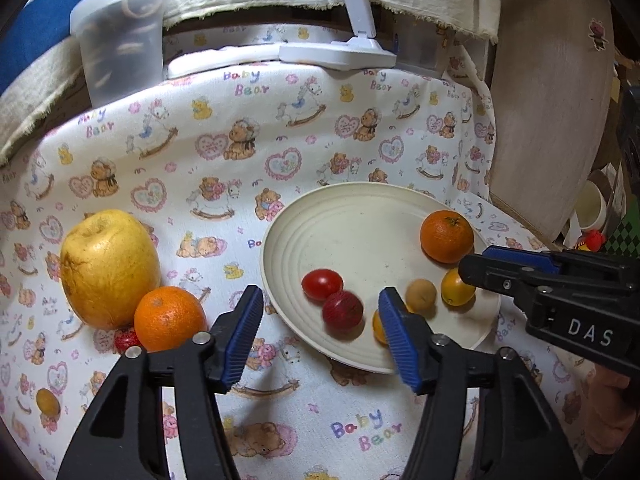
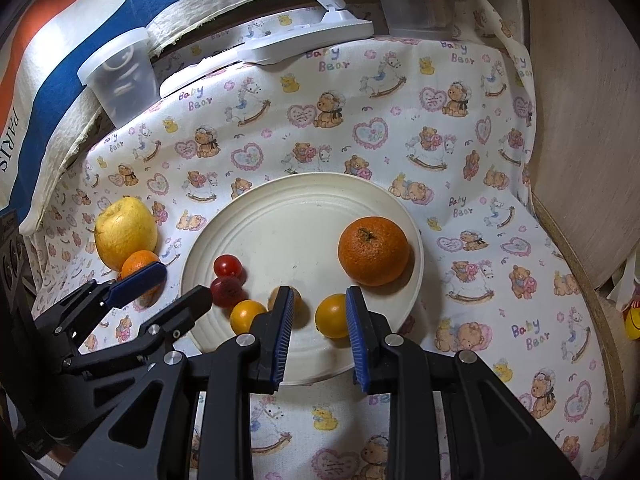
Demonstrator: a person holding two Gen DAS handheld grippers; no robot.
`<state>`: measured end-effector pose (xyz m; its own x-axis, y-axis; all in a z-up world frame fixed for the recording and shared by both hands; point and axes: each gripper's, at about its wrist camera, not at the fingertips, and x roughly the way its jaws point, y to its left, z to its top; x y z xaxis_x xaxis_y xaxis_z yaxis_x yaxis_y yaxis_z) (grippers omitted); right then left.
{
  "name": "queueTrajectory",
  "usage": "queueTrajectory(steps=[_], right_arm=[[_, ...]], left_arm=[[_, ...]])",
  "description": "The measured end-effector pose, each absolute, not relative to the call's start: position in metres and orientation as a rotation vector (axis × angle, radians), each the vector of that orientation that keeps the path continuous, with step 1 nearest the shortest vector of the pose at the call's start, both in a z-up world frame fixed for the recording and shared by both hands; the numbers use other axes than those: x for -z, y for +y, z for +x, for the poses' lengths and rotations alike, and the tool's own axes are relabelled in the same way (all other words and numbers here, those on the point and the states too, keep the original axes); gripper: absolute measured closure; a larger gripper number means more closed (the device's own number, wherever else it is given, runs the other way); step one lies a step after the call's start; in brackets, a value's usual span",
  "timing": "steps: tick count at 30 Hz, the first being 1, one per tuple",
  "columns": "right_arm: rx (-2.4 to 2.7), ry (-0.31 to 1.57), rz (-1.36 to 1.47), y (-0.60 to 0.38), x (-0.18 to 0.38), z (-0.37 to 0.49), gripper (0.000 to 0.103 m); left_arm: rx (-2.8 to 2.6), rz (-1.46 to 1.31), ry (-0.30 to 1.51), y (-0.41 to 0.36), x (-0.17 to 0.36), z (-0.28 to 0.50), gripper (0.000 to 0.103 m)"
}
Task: Organize fruits
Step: 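Open both grippers to set the apple and kiwi on the plate, then withdraw both open grippers from the plate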
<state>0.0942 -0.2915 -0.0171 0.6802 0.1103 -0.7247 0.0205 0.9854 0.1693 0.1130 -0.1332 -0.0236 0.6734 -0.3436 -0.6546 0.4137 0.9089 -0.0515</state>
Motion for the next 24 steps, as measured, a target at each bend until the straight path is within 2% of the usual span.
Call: queueTrajectory(steps=[8,10,12,16,18,24], right_arm=[[-0.033,0.763,0.153,-0.292,0.011,0.090,0.074],[-0.027,0.747,0.152,-0.294,0.009,0.089,0.069],[-0.018,0.722,0.154,-0.295,0.006,0.087,0.054],[-0.008,0.677,0.143,-0.296,-0.001,0.083,0.049],[-0.006,0.656,0.137,-0.296,-0.003,0.080,0.037],[0.011,0.613,0.121,-0.295,-0.008,0.076,0.033]], left_arm=[[0.421,0.086,0.622,-0.128,0.013,0.103,0.022],[0.415,0.081,0.611,-0.128,0.011,0.103,0.021],[0.413,0.069,0.600,-0.126,0.010,0.103,0.018],[0.399,0.055,0.574,-0.122,0.007,0.101,0.009],[0.392,0.052,0.566,-0.121,0.005,0.101,0.007],[0.383,0.069,0.550,-0.122,0.008,0.099,0.007]])
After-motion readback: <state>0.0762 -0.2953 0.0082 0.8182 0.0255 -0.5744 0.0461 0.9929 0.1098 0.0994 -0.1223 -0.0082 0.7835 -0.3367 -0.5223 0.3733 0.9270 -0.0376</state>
